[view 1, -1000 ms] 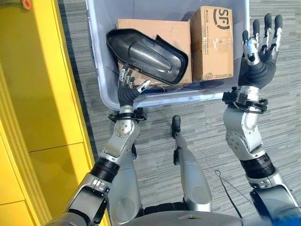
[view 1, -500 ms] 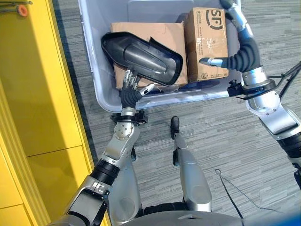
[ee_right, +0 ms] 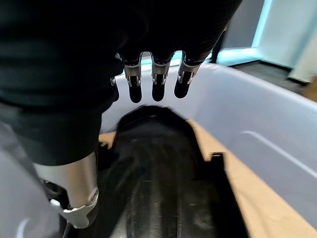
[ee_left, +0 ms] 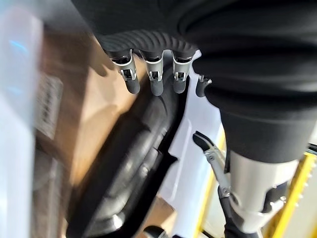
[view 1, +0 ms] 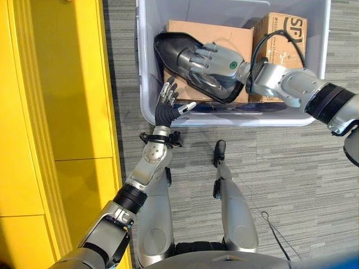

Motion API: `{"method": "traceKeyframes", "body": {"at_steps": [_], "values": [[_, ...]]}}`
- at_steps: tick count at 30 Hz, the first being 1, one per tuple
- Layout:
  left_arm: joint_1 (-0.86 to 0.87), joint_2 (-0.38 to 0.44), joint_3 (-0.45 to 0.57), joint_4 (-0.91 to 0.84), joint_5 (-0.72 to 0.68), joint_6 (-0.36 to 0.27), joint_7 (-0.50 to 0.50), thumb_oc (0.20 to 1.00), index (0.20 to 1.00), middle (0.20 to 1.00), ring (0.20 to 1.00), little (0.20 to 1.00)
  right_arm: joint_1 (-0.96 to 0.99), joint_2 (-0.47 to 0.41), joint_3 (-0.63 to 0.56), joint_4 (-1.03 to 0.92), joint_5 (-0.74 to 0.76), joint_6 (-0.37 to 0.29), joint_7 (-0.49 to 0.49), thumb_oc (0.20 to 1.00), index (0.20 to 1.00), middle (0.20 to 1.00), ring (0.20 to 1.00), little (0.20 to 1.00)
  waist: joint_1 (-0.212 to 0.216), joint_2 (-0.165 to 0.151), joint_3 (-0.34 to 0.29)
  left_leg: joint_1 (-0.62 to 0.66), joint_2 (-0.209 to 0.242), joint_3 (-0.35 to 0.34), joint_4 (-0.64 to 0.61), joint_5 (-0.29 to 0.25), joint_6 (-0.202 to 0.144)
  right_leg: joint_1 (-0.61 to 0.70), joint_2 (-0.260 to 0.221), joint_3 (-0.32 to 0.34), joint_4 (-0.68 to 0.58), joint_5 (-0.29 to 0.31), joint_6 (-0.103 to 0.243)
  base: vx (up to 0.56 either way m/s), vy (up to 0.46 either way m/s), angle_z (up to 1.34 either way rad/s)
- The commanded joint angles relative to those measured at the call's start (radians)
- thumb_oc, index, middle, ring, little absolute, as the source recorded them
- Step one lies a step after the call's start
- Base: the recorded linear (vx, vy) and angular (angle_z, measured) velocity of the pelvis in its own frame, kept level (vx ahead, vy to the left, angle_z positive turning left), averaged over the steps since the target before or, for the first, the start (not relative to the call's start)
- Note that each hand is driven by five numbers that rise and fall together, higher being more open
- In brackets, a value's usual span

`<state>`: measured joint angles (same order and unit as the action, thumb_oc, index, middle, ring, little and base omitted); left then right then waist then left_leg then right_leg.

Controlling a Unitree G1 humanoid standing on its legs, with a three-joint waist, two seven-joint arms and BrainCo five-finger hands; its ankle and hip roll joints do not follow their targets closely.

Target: Move parts from the plastic box to the shelf.

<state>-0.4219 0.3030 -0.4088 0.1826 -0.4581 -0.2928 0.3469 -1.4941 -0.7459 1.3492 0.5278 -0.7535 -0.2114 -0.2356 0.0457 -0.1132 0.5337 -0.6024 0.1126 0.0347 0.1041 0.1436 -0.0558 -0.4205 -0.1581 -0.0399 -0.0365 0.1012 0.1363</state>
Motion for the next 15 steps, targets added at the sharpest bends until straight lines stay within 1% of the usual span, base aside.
{"method": "traceKeyframes", "body": {"at_steps": [1, 8, 10, 15], "values": [[-0.043, -0.002, -0.021, -0.036, 0.019, -0.053, -0.026, 1.000, 1.000, 1.000, 1.000, 1.000, -0.013, -0.062, -0.053, 0.000, -0.045, 0.022, -0.006, 1.000, 1.000, 1.000, 1.000, 1.000, -0.010, 0.002, -0.014, 0.018, 0.023, -0.020, 0.037, -0.062, -0.030, -0.066, 0.019, -0.019, 0.188, -0.071, -0.018, 0.00, 0.018, 0.07], [-0.043, -0.004, -0.035, -0.036, 0.006, -0.057, -0.030, 1.000, 1.000, 1.000, 1.000, 1.000, -0.013, -0.024, -0.020, 0.124, -0.070, 0.046, -0.004, 1.000, 1.000, 1.000, 1.000, 1.000, 0.004, 0.013, -0.014, -0.019, 0.014, -0.030, 0.044, -0.060, -0.028, -0.090, 0.012, -0.026, 0.192, -0.070, -0.016, 0.00, 0.008, 0.03], [-0.043, -0.005, -0.035, -0.038, 0.008, -0.057, -0.030, 1.000, 1.000, 1.000, 1.000, 1.000, -0.014, -0.025, -0.019, 0.129, -0.070, 0.047, -0.004, 1.000, 1.000, 1.000, 1.000, 1.000, 0.004, 0.015, -0.014, -0.028, 0.013, -0.032, 0.046, -0.060, -0.027, -0.099, 0.012, -0.026, 0.195, -0.070, -0.016, 0.00, 0.000, 0.00], [-0.037, -0.005, -0.051, -0.050, 0.009, -0.060, -0.034, 1.000, 1.000, 1.000, 1.000, 1.000, -0.017, -0.015, 0.002, 0.228, -0.086, 0.071, -0.009, 1.000, 1.000, 1.000, 1.000, 1.000, 0.014, 0.026, -0.014, -0.063, 0.005, -0.038, 0.054, -0.061, -0.025, -0.128, 0.007, -0.035, 0.207, -0.076, -0.015, 0.00, 0.000, 0.00]]}}
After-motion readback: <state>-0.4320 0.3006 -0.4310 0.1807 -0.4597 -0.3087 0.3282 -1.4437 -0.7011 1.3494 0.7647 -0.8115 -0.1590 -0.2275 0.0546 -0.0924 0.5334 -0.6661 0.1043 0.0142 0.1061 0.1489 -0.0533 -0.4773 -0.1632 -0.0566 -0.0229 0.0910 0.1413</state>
